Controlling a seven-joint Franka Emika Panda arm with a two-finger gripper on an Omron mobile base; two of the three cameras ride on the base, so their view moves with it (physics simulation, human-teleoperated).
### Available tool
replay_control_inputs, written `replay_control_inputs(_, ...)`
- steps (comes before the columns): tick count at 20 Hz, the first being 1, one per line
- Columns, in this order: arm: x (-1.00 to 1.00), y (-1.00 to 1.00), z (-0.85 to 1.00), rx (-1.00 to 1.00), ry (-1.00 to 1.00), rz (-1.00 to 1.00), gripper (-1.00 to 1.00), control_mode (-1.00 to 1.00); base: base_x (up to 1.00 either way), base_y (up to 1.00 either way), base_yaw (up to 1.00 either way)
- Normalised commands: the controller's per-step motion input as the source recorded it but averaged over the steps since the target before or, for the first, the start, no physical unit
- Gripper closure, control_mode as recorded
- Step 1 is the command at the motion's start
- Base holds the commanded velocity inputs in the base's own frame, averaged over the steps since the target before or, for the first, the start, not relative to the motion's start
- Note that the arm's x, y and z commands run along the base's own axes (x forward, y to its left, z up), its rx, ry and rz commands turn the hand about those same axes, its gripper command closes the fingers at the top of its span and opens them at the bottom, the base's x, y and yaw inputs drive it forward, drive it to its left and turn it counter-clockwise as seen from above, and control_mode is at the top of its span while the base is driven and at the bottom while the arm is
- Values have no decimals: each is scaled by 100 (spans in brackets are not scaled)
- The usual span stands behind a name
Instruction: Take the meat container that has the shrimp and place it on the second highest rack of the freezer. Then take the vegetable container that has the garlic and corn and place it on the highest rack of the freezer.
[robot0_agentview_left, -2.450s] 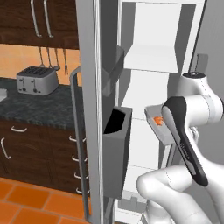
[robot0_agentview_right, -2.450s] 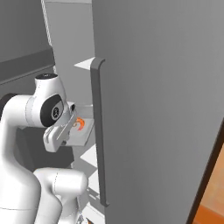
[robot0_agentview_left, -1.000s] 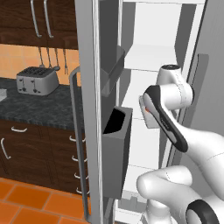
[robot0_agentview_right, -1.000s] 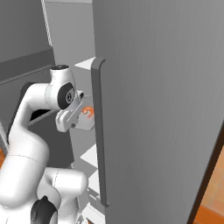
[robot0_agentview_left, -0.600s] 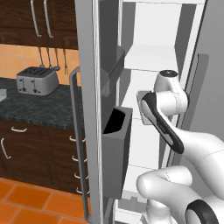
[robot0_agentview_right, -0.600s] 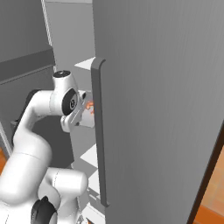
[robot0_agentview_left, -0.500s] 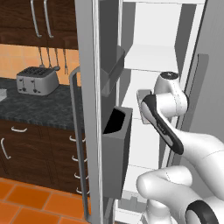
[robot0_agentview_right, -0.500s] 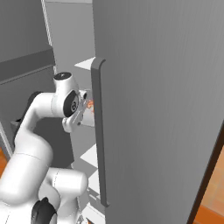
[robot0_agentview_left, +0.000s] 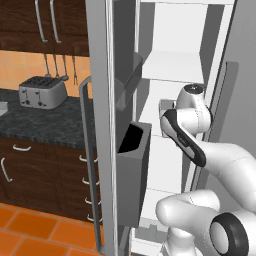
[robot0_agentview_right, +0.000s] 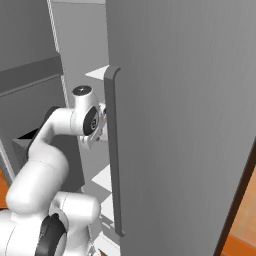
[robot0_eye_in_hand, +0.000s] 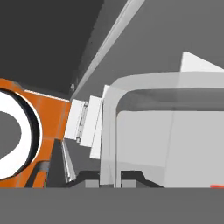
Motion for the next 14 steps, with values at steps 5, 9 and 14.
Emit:
replay_control_inputs(5, 49, 0, -10, 0, 0, -11, 100, -100, 0, 0, 0)
replay_control_inputs(9, 38, 0, -18, 0, 0, -3, 100, -100, 0, 0, 0)
replay_control_inputs(14, 33, 0, -25, 0, 0, 0, 100, -100, 0, 0, 0)
